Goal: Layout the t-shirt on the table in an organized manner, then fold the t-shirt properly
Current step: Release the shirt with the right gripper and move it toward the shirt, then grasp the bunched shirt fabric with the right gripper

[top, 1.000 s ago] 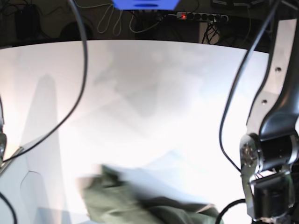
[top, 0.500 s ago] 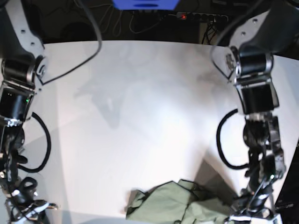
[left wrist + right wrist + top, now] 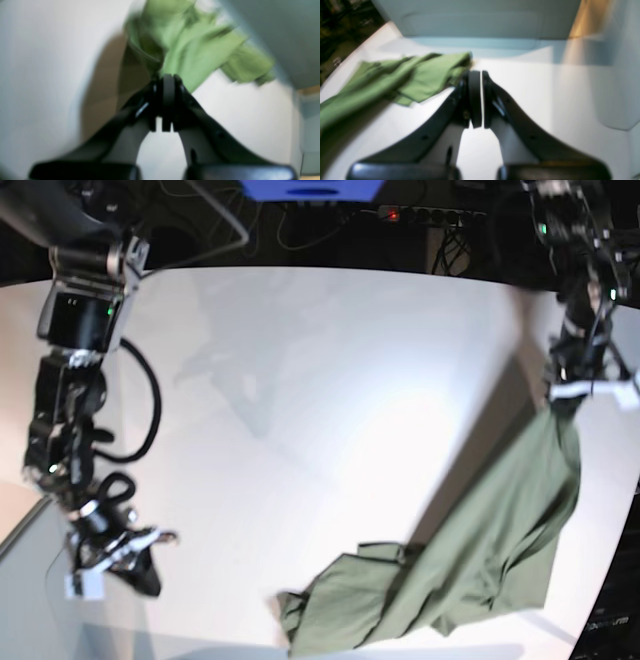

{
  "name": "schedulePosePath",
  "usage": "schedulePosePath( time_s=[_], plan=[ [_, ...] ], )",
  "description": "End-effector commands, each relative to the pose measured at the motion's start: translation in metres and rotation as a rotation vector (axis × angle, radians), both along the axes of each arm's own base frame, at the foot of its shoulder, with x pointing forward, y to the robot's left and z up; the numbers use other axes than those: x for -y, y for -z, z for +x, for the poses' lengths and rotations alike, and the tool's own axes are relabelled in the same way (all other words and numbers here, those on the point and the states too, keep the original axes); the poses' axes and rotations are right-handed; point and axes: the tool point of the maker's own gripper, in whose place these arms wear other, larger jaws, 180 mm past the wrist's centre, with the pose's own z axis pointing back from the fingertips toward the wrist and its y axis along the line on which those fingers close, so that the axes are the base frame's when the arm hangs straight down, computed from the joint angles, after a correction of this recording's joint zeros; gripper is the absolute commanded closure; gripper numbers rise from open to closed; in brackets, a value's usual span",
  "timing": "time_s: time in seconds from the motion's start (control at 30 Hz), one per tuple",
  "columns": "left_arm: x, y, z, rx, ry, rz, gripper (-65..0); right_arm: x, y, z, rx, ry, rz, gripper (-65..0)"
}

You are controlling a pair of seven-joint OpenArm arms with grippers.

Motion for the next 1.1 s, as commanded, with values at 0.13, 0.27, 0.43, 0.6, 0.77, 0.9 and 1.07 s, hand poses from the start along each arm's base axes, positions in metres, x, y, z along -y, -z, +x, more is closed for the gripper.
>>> schedulePosePath(
  time_s=[0.13, 0.27, 0.43, 0.6, 0.77, 0.9, 1.07],
  plan=[
    [-0.050, -0.004, -0.069, -0.017, -0.144, -0.024, -0.1, -0.043, 0.013, -0.011, -0.018, -0.113, -0.021, 0.0],
    [-0.078, 0.002, -0.116, -0.082, -0.231, -0.006, -0.1, -0.083, 0.036, -0.025, -0.072, -0.197, -0.008, 0.0],
    [-0.085, -0.008, -0.137, -0.067, -0.186, 0.049, -0.1, -0.143, 0.068, -0.046, -0.157, -0.336, -0.003, -6.0],
    [-0.094, -0.017, -0.154, -0.053, -0.191, 0.093, -0.1, -0.196, 0.097, -0.065, -0.244, -0.441, 0.028, -23.0],
    [-0.109, -0.021, -0.172, -0.111, -0.214, 0.080, -0.1, -0.233, 0.110, -0.065, -0.312, -0.469, 0.104, -32.6],
    [-0.122, -0.030, -0.179, -0.123, -0.242, 0.076, -0.1, -0.260, 0.116, -0.065, -0.358, -0.495, 0.149, -34.8],
    [-0.123, -0.028, -0.190, -0.181, -0.237, 0.033, -0.1, -0.268, 0.124, -0.061, -0.368, -0.482, 0.189, -34.8]
  ],
)
